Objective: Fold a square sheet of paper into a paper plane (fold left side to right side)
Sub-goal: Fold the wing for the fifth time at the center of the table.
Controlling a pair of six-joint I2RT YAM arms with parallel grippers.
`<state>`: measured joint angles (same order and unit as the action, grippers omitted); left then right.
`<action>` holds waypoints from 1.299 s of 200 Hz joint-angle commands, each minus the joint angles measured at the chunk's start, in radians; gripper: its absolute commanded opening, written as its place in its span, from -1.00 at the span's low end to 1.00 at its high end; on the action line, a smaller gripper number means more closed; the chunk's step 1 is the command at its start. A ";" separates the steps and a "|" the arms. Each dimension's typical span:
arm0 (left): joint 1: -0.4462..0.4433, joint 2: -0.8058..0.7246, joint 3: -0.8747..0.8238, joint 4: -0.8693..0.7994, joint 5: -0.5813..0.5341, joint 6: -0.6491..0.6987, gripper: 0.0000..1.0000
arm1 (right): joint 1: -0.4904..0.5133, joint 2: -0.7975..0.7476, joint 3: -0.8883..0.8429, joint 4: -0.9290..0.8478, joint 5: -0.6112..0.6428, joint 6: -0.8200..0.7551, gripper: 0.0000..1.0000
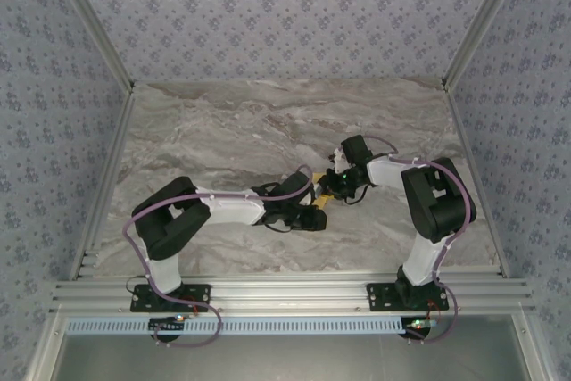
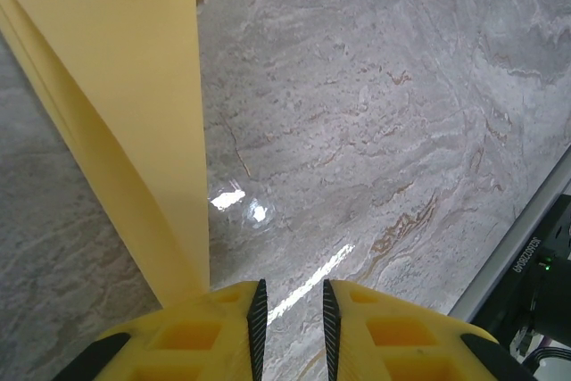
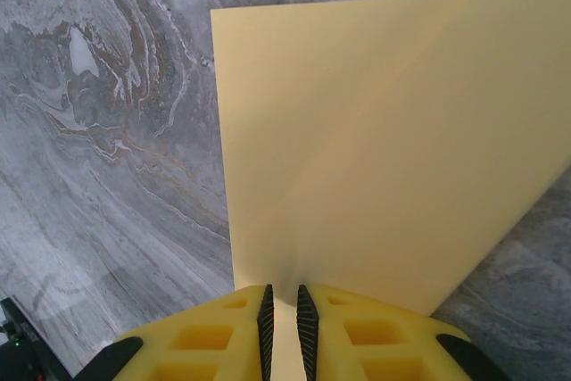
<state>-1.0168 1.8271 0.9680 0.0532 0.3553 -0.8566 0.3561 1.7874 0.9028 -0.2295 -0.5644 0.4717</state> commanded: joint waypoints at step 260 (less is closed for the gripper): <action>0.001 -0.025 -0.023 -0.043 -0.064 0.016 -0.53 | 0.005 0.073 -0.011 -0.098 0.158 -0.036 -0.56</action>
<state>-1.0164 1.8271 0.9604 0.0265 0.3164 -0.8539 0.3580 1.7916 0.9157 -0.2516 -0.5549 0.4553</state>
